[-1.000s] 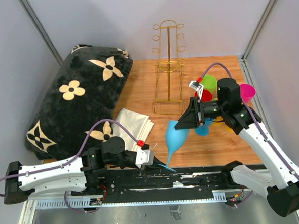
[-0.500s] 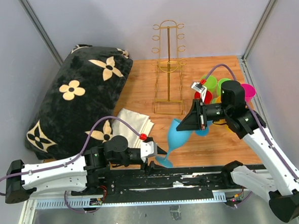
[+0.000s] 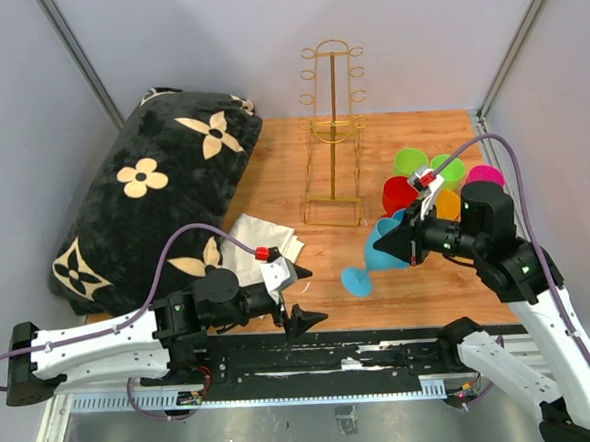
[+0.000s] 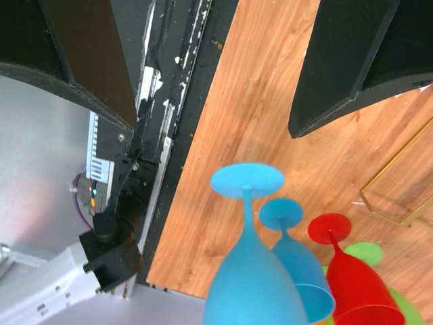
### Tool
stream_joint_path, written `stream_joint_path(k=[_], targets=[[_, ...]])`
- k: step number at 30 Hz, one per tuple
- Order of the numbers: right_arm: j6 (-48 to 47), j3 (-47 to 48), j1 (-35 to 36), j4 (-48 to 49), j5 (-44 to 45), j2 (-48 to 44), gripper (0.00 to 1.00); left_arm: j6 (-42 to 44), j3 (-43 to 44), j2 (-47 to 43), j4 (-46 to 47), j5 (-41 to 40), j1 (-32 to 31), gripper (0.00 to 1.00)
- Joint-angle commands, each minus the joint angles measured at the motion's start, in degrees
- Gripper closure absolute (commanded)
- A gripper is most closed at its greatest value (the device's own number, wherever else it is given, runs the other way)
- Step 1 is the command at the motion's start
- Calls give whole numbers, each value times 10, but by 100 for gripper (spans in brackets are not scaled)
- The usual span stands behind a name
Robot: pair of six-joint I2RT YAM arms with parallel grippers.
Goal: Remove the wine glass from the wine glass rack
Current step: Place the wine glass at the center of the board.
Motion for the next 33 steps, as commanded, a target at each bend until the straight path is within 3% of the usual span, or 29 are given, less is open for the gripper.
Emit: stream_joint_path(k=[1, 5, 18, 33], targets=[[-78, -8, 25, -39, 98, -19, 99, -57, -8, -21, 31, -75, 2, 0], [-91, -26, 50, -53, 149, -20, 99, -78, 4, -16, 17, -143, 1, 0], [-108, -93, 204, -20, 361, 0, 99, -88, 22, -48, -2, -230, 2, 0], [-52, -179, 238, 113, 395, 38, 99, -94, 28, -86, -39, -260, 2, 0]])
